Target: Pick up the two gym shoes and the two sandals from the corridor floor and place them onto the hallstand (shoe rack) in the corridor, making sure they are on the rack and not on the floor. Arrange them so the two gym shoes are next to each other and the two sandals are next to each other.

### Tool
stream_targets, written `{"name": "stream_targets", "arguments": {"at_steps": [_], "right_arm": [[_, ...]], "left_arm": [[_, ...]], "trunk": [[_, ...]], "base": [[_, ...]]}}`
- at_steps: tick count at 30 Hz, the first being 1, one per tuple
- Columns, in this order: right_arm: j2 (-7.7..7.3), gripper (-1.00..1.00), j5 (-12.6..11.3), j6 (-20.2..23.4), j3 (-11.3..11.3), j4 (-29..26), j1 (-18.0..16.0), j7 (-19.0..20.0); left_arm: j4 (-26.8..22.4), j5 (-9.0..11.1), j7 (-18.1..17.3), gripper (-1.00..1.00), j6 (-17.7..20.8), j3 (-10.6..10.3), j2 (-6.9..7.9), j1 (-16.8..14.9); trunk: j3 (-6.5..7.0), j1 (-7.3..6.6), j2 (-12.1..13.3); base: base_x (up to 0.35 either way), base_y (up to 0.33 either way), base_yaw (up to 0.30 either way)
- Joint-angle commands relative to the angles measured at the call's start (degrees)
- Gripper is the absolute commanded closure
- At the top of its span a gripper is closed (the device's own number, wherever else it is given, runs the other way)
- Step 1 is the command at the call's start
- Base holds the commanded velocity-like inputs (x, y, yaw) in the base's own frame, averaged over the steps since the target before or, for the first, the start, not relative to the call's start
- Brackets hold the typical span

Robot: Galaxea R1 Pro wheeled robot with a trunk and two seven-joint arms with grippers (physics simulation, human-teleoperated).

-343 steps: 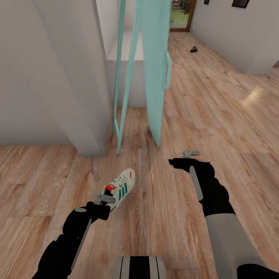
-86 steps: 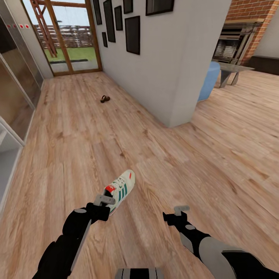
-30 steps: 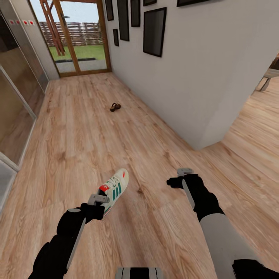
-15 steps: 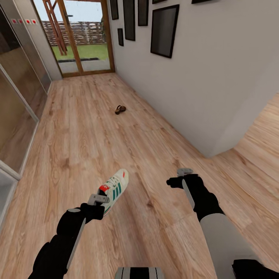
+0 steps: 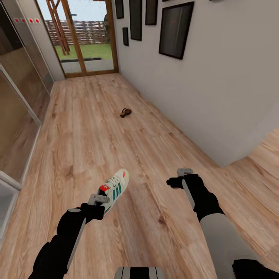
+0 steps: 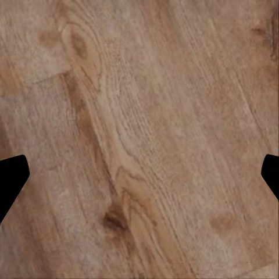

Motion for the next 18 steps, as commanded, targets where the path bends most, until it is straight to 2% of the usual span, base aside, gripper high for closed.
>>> {"name": "stream_targets", "arguments": {"at_steps": [1,18], "right_arm": [[0.00,-1.00,0.0,0.0,0.0,0.0,0.0,0.0],[0.00,-1.00,0.0,0.0,0.0,0.0,0.0,0.0]], "left_arm": [[0.0,0.0,-0.1,1.00,0.0,0.0,0.00,0.0],[0.0,0.0,-0.1,1.00,0.0,0.0,0.00,0.0]], "trunk": [[-0.06,0.00,0.0],[-1.11,0.00,0.0]], "base": [[0.300,0.208,0.171],[0.298,0.212,0.182]]}}
